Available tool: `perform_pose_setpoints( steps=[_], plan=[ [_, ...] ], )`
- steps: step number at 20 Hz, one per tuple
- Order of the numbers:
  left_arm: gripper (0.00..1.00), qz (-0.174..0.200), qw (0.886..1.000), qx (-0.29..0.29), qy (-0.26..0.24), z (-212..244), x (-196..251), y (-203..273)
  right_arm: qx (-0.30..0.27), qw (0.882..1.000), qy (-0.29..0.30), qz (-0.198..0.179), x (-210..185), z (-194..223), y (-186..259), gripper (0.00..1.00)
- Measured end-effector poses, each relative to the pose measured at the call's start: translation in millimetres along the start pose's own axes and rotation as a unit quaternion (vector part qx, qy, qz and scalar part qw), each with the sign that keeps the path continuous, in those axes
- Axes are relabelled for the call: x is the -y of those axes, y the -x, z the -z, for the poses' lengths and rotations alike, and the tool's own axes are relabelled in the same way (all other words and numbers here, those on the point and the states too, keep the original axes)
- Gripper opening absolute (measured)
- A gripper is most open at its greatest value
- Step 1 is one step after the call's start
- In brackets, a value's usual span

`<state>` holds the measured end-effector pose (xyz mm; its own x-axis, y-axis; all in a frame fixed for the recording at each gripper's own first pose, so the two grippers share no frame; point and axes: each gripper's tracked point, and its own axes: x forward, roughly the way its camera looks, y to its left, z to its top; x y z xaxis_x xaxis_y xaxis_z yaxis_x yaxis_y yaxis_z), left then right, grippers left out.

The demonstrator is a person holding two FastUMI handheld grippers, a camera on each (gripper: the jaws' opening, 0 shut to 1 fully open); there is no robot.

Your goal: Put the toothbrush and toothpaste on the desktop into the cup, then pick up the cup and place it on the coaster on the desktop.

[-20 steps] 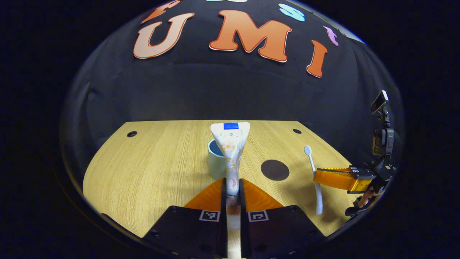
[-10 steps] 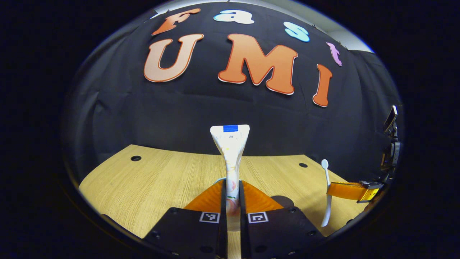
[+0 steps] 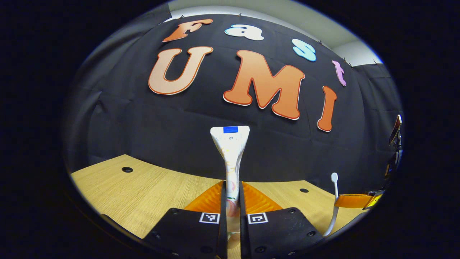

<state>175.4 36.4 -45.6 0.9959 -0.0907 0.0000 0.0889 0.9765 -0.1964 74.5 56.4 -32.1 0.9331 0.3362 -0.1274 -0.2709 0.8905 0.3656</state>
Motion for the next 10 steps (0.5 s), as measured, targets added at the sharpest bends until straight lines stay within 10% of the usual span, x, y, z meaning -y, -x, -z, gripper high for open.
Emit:
perform_pose_setpoints(
  steps=[10],
  plan=[
    [0.13,0.001,1.000,-0.001,0.022,33,-18,-36,0.001,1.000,-0.013,-0.001,8,-7,-34,0.03]
  ],
)
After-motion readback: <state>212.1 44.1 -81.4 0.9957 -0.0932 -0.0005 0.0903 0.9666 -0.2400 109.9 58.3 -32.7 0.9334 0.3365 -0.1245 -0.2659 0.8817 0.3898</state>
